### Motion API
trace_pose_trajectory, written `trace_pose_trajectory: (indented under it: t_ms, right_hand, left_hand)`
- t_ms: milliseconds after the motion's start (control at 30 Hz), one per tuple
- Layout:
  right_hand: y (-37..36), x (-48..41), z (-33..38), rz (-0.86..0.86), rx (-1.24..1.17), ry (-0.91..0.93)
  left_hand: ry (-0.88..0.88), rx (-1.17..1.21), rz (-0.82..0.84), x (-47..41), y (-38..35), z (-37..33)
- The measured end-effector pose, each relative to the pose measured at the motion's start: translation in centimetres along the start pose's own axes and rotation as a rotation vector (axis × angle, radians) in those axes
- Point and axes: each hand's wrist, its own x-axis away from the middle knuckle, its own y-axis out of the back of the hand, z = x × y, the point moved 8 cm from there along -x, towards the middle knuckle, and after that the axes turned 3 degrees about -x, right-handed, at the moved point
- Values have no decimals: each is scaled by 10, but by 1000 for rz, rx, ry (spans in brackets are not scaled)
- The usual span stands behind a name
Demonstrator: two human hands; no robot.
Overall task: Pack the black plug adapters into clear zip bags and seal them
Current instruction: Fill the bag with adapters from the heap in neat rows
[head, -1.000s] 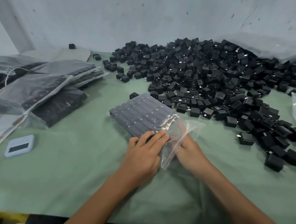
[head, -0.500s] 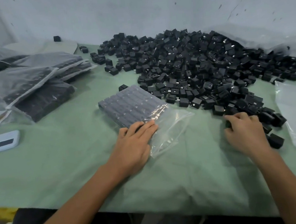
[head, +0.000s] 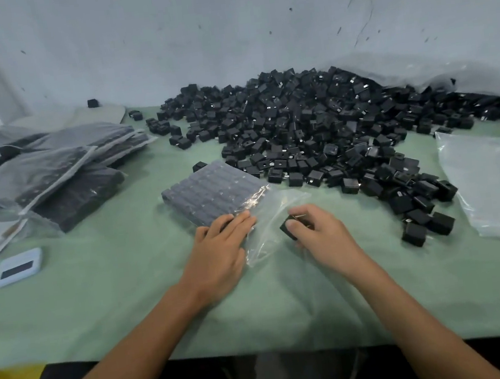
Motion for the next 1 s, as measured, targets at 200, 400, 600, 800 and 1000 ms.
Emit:
trace_pose_trajectory:
  t_ms: [200, 400, 600, 800, 1000]
  right_hand:
    - [-34, -32, 19, -33, 265, 82]
    - [-50, -27, 4, -76, 92, 32]
    - [-47, -30, 6, -82, 96, 108]
    - [-47, -32, -2, -75, 64, 35]
    - [-47, -32, 4, -64, 114, 107]
  left_hand:
    - [16, -30, 40, 0, 1, -6]
    - [5, -50, 58, 2, 5, -9]
    - [1, -39, 34, -2, 8, -9]
    - [-11, -75, 28, -9, 8, -7]
    - [-28, -111, 62, -10, 4, -7]
